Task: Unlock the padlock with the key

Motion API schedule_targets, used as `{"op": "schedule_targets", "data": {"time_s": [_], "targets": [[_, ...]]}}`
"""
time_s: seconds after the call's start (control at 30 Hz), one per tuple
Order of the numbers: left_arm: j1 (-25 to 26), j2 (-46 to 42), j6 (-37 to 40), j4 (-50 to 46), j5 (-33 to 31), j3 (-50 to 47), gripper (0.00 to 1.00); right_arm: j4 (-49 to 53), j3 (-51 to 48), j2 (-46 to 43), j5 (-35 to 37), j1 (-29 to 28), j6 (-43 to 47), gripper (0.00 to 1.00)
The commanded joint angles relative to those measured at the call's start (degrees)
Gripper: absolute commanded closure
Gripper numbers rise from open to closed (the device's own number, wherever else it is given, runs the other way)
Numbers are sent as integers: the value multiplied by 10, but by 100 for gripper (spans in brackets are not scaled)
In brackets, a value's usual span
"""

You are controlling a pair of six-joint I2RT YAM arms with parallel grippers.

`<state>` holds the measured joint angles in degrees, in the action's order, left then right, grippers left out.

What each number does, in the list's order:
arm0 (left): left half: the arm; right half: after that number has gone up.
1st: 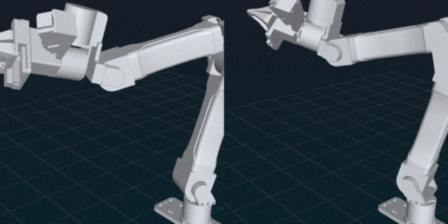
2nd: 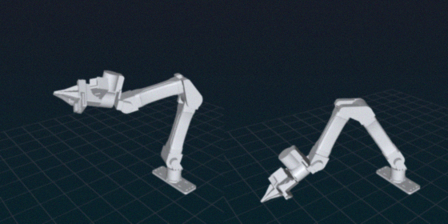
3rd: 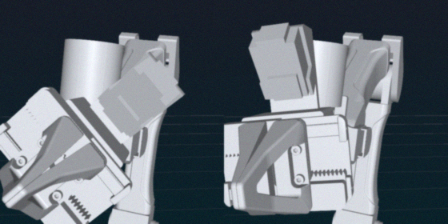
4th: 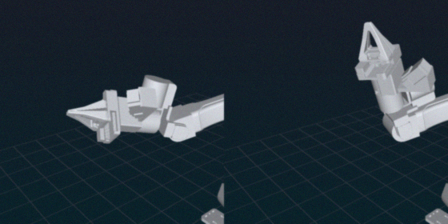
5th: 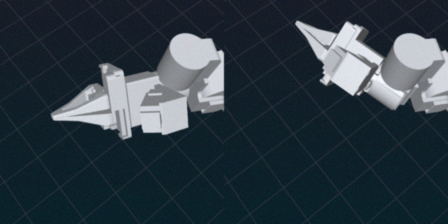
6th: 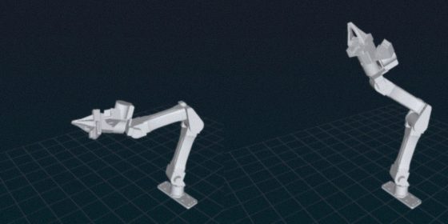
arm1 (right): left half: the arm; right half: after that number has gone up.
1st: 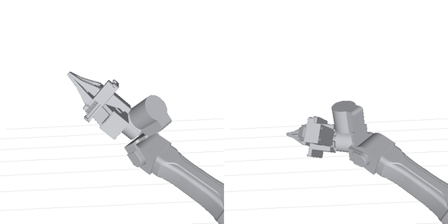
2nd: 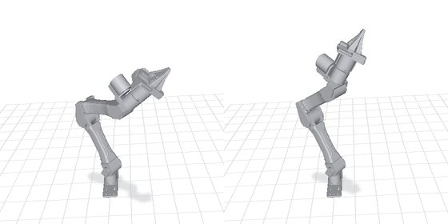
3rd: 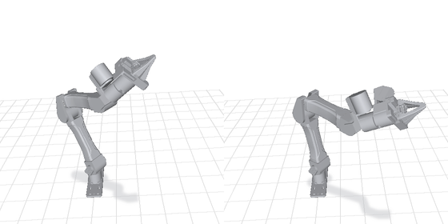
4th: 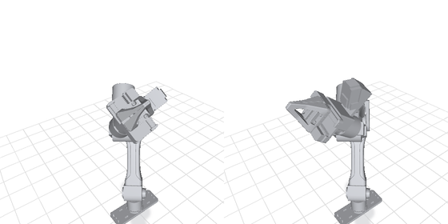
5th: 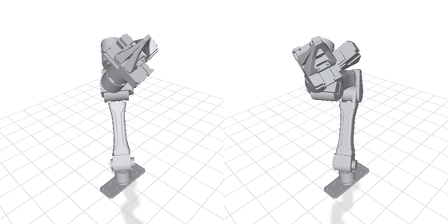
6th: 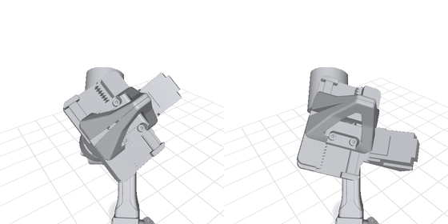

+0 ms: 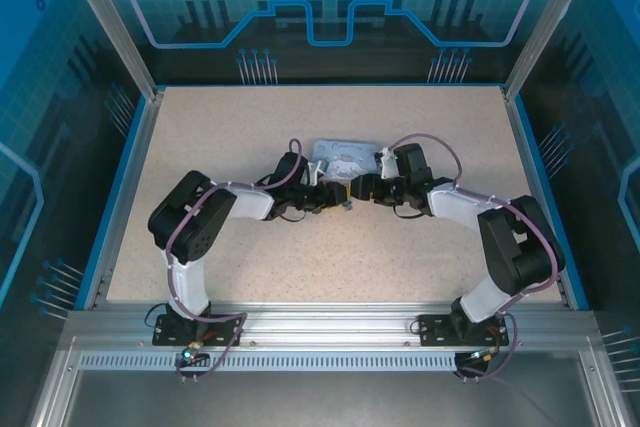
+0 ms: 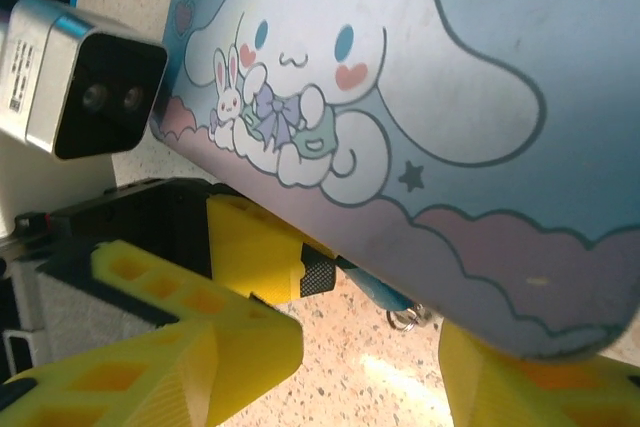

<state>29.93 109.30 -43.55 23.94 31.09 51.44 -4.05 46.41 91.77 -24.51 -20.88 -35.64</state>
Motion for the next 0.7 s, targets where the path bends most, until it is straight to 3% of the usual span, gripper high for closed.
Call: {"op": "schedule_targets", "data": {"time_s": [0.0,0.17,0.5,0.67], "targets": [[4,-15,-20,-96,9,-28,37,-37,-10,15,17,1,-34,39],[3,-57,-20,-106,3,-45,29,-47,7,35,36,1,-51,39],[0,-141,-35,-121,-37,-59,25,-55,90,83,47,6,-55,39],[-15,-169,-52,-126,-82,-45,24,-41,90,64,34,2,-32,39]]}}
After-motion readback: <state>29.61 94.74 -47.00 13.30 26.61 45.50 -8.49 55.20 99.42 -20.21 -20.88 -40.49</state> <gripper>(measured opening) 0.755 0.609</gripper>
